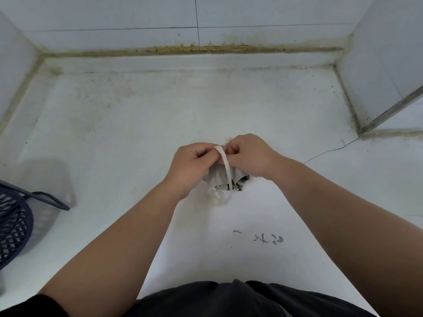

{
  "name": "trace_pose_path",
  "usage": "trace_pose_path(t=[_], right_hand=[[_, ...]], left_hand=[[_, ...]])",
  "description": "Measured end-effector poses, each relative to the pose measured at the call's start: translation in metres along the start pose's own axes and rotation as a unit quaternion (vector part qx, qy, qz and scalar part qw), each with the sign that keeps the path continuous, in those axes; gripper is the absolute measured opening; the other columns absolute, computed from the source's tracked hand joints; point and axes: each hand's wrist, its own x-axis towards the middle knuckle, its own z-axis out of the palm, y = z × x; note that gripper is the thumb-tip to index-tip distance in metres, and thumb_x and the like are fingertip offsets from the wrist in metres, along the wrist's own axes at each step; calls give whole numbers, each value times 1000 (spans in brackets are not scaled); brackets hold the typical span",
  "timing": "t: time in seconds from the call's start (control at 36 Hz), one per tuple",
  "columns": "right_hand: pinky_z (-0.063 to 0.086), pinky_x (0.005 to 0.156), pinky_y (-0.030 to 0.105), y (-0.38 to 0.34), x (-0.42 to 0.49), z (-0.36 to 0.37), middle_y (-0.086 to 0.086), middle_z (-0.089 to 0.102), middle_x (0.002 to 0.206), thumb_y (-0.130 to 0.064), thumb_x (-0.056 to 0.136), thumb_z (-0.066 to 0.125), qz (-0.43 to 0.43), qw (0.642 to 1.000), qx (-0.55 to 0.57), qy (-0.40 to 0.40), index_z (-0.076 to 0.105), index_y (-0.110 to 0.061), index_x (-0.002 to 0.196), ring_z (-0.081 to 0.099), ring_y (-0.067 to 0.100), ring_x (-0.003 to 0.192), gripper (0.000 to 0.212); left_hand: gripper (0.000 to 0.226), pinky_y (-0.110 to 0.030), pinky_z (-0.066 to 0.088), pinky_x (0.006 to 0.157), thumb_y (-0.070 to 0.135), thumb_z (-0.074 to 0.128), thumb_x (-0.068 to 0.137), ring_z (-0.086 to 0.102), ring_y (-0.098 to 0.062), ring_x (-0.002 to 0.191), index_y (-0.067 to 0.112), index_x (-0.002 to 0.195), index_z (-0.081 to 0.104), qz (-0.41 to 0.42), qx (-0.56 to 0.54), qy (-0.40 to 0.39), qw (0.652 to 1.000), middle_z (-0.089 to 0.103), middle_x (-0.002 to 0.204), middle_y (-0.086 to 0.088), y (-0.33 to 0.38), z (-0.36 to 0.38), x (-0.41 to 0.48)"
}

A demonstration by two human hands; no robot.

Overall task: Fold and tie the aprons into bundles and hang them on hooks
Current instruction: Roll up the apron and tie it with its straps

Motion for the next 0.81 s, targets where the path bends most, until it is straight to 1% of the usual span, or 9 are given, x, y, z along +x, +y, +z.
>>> trace_pose_path(t=[0.11, 0.22, 0.31, 0.39, 0.47, 0.56, 0.64, 0.75, 0.81], right_hand=[[25, 41, 12, 1, -3, 1, -2, 37, 55, -25, 83, 71, 2, 999, 32, 12, 45, -13, 57, 31, 6, 42, 38], [38, 57, 14, 4, -6, -3, -5, 55, 69, -33, 84, 69, 34, 994, 106, 0, 64, -15, 74, 48, 7, 62, 21], [38, 64, 15, 2, -6, -4, -15, 58, 80, -23, 89, 61, 42, 986, 158, -22, 67, -22, 92, 53, 0, 71, 7], [34, 63, 17, -1, -5, -4, -7, 54, 95, -14, 94, 49, 51, 971, 231, -30, 62, -32, 114, 50, 13, 75, 29], [33, 60, 22, -1, -7, -4, 7, 50, 91, -16, 99, 42, 45, 959, 279, -23, 63, -36, 103, 38, 21, 75, 29], [40, 54, 10, 0, -11, -4, -7, 63, 89, -16, 101, 41, 21, 967, 254, -13, 62, -29, 102, 50, 9, 68, 24], [40, 52, 4, 0, -14, -6, -19, 60, 99, -8, 100, 44, 4, 962, 272, -5, 61, -14, 92, 57, -10, 57, 21], [39, 50, 5, 3, -14, -5, -19, 62, 59, -12, 95, 54, 2, 970, 242, 15, 63, -14, 80, 54, -8, 49, 18], [40, 49, 7, 4, -12, -6, -14, 63, 63, -13, 93, 59, 19, 971, 237, 10, 65, -15, 86, 55, -7, 49, 9]], left_hand=[[22, -10, 45, 61, 12, 57, 92, 58, 3, 65, 18, 78, 73, -4, -6, 16, 1000, 69, 72, 15, 2, 2, 3], [20, -10, 47, 62, 14, 56, 96, 58, 3, 63, 17, 82, 69, -18, -49, 2, 999, 65, 71, 12, 1, 2, 1], [20, -9, 46, 63, 8, 52, 97, 59, 6, 65, 17, 88, 68, -7, -39, -24, 999, 66, 73, 16, 0, 0, 2], [20, -8, 45, 63, 6, 50, 98, 61, 7, 67, 13, 94, 69, 4, -12, -43, 999, 68, 82, 11, 1, -2, 4], [22, -8, 45, 63, 6, 49, 98, 60, 7, 66, 14, 90, 68, 8, -1, -49, 999, 67, 79, 13, 1, -3, 5], [28, -9, 45, 63, 5, 49, 97, 57, 6, 64, 21, 83, 67, 12, 4, -43, 999, 67, 72, 18, 1, -4, 6], [31, -9, 45, 62, 2, 48, 97, 57, 7, 63, 23, 82, 67, 23, 9, -54, 998, 66, 78, 13, 2, -3, 6], [29, -8, 43, 62, 2, 49, 97, 56, 8, 61, 21, 85, 68, 45, 25, -67, 996, 64, 76, 11, 2, -1, 5], [28, -8, 44, 63, 2, 49, 97, 57, 8, 63, 22, 89, 68, 48, 28, -69, 996, 65, 78, 11, 1, -1, 5]])
